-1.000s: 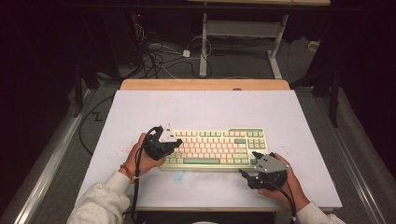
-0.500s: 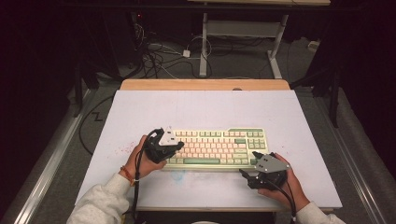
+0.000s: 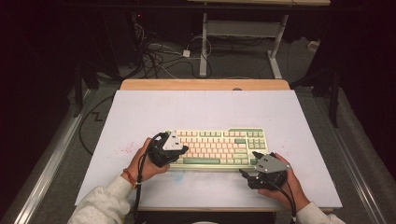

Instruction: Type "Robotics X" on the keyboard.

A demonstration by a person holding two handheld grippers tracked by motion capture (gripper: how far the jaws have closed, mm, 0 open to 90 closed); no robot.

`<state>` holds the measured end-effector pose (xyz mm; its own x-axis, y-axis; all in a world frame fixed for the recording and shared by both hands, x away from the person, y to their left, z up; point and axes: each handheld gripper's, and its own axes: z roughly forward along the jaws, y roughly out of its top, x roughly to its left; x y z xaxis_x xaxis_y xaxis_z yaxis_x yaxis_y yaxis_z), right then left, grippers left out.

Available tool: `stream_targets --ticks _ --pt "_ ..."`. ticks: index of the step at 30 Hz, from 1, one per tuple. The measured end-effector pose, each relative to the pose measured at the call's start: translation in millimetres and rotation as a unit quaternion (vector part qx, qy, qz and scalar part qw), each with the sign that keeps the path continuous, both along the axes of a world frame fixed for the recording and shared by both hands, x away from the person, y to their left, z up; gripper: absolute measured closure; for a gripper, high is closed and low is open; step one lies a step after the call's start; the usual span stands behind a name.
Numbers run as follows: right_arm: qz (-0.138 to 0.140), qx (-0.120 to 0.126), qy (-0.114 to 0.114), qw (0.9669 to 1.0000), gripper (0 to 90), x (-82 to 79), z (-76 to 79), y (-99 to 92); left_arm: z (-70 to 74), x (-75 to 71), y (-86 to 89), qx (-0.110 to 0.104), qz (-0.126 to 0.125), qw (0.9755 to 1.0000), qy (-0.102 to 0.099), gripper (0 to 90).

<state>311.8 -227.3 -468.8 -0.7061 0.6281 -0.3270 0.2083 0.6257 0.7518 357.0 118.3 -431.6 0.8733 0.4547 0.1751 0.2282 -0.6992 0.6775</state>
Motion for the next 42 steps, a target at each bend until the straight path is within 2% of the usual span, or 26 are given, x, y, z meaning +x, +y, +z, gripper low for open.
stream_targets --ticks 21,31,36,38,40,42 --pt "0.002 0.000 0.002 1.0000 24.8 0.0 -0.2 0.8 -8.6 -9.1 -22.3 0.020 -0.037 0.9991 0.007 87.2" --pt "0.003 -0.002 0.003 1.0000 24.8 -0.4 -0.1 1.1 -12.5 -10.0 -27.8 0.030 -0.041 0.9987 0.007 87.2" --pt "0.006 -0.005 0.006 0.9999 24.8 -0.3 -0.8 1.5 -23.8 -6.7 -31.9 0.047 -0.043 0.9978 0.020 87.2" --pt "0.008 -0.004 0.006 0.9999 24.8 -0.9 -0.7 2.2 -25.3 -5.6 -32.4 0.040 -0.047 0.9978 0.026 87.5" --pt "0.008 -0.003 0.005 0.9999 24.8 -1.1 -0.2 2.1 -21.6 -6.7 -32.9 0.044 -0.044 0.9979 0.015 87.2" --pt "0.004 -0.002 0.006 1.0000 24.9 -1.0 0.0 1.4 -16.3 -6.6 -29.7 0.034 -0.042 0.9985 0.012 86.8"
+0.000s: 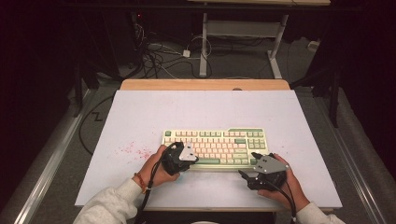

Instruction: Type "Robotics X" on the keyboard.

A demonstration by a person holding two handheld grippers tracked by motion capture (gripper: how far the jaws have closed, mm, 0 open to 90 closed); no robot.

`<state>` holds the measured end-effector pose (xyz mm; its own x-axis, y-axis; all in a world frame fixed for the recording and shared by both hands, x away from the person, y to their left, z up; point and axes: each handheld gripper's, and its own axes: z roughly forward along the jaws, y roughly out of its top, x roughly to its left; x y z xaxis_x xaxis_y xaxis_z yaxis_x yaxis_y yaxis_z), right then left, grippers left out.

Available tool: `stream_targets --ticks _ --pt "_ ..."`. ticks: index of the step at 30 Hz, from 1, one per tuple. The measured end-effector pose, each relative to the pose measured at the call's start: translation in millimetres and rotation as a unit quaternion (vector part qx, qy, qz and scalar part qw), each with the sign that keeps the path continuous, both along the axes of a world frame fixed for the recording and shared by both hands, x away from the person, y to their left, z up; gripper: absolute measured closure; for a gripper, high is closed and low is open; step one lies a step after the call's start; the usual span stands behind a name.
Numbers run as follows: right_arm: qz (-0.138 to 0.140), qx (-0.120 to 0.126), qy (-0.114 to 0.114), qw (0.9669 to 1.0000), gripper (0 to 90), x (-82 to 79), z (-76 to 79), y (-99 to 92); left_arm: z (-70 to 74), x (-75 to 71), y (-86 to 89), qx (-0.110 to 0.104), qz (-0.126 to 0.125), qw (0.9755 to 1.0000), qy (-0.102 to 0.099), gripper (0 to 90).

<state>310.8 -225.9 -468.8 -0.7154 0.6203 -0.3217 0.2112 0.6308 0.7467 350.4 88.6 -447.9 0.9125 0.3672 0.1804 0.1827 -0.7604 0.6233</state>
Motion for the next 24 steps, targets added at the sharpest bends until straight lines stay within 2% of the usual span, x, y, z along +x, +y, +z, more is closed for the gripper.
stream_targets --ticks 5,14,18,21,24 --pt "0.001 0.002 -0.004 1.0000 24.9 0.1 0.9 -0.6 11.4 -0.5 9.6 -0.021 0.012 0.9996 -0.014 86.5" --pt "-0.005 0.006 -0.006 0.9999 24.8 0.2 2.9 -2.5 16.0 -0.7 20.3 -0.029 0.026 0.9987 -0.035 80.8" --pt "-0.005 0.008 -0.007 0.9999 24.8 0.4 3.2 -2.9 17.1 -1.7 24.9 -0.037 0.036 0.9976 -0.047 71.8" --pt "-0.005 0.009 -0.008 0.9999 24.8 0.1 4.0 -3.3 15.5 -4.7 28.3 -0.032 0.036 0.9964 -0.070 62.1" --pt "-0.008 0.012 -0.006 0.9999 24.8 0.2 4.4 -3.7 14.1 -7.4 32.9 -0.037 0.038 0.9953 -0.081 54.7"
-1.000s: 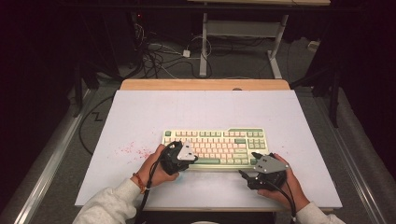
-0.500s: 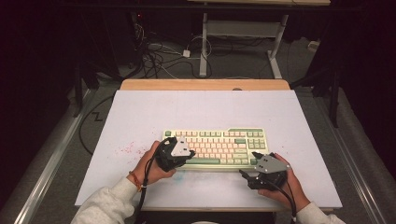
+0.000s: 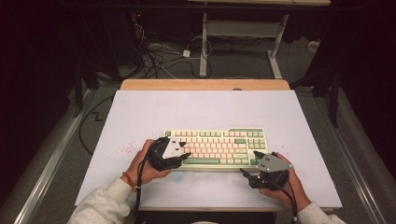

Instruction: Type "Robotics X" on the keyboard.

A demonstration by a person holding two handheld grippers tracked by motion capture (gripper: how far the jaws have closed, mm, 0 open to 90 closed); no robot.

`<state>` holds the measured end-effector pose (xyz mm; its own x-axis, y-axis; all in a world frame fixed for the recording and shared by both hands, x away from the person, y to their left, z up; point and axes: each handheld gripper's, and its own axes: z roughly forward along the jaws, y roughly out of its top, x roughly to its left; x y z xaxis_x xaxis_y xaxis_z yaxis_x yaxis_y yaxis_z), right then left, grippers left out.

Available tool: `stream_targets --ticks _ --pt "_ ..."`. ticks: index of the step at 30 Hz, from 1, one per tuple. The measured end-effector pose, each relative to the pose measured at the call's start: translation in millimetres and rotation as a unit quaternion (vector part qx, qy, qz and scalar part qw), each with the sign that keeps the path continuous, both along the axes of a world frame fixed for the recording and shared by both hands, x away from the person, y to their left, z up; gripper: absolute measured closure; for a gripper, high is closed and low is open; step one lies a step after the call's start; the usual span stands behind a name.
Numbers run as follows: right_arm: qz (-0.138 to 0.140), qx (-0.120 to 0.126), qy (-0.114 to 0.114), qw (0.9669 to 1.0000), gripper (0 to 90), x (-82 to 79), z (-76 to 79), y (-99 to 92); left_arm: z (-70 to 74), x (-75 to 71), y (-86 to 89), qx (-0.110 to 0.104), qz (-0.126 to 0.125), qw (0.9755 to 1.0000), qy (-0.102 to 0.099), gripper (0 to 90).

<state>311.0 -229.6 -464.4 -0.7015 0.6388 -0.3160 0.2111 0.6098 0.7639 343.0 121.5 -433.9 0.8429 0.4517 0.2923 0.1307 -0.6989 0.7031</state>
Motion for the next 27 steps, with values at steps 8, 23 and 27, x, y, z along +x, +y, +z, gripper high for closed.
stream_targets --ticks 8,23,27 --pt "-0.004 0.001 -0.004 1.0000 24.8 0.8 0.8 -1.5 -1.7 -4.5 9.4 -0.007 0.035 0.9989 -0.029 27.6" --pt "-0.012 0.043 -0.004 0.9990 28.1 2.3 9.6 -12.5 -11.4 -13.8 44.8 -0.021 0.083 0.9955 -0.041 19.8" --pt "0.000 0.052 0.002 0.9986 28.9 2.2 10.9 -14.3 -14.3 -17.0 51.5 -0.021 0.090 0.9949 -0.041 19.8"
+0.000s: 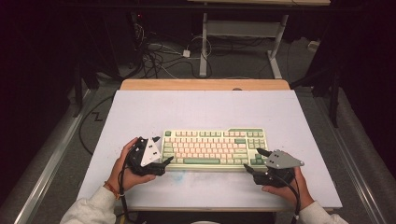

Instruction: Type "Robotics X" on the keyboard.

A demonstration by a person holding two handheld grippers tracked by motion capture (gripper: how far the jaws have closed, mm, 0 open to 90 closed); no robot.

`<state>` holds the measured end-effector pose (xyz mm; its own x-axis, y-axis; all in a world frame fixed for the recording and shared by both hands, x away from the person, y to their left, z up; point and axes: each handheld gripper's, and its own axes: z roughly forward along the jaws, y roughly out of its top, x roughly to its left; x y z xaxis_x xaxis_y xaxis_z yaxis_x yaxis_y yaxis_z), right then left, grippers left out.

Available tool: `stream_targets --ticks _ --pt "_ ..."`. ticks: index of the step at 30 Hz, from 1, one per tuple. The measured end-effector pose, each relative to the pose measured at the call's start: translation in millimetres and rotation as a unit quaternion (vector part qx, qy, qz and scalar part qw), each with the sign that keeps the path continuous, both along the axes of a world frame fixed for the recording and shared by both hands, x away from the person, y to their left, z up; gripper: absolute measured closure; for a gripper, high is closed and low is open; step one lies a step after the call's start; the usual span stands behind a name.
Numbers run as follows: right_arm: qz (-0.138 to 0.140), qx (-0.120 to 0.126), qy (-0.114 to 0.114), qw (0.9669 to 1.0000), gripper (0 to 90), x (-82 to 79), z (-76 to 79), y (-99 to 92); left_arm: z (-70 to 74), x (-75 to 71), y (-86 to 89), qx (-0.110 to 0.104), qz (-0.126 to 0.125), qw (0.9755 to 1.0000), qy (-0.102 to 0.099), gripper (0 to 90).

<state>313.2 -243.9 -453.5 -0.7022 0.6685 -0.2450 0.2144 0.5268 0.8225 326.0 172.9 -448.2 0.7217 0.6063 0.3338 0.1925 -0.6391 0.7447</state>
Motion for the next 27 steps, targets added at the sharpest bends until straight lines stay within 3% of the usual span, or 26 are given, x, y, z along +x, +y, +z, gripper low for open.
stream_targets --ticks 18,20,27 --pt "-0.013 -0.002 -0.007 0.9999 42.2 3.4 4.2 -3.3 -13.5 -13.3 21.5 -0.005 0.028 0.9996 0.009 18.6" --pt "-0.015 -0.002 -0.008 0.9999 46.4 3.5 5.4 -3.5 -15.5 -14.7 23.2 -0.002 0.032 0.9994 0.010 18.6" --pt "-0.008 -0.006 0.006 0.9999 75.5 5.8 12.5 -3.4 -18.9 -18.7 29.5 0.002 0.042 0.9989 0.020 18.3"
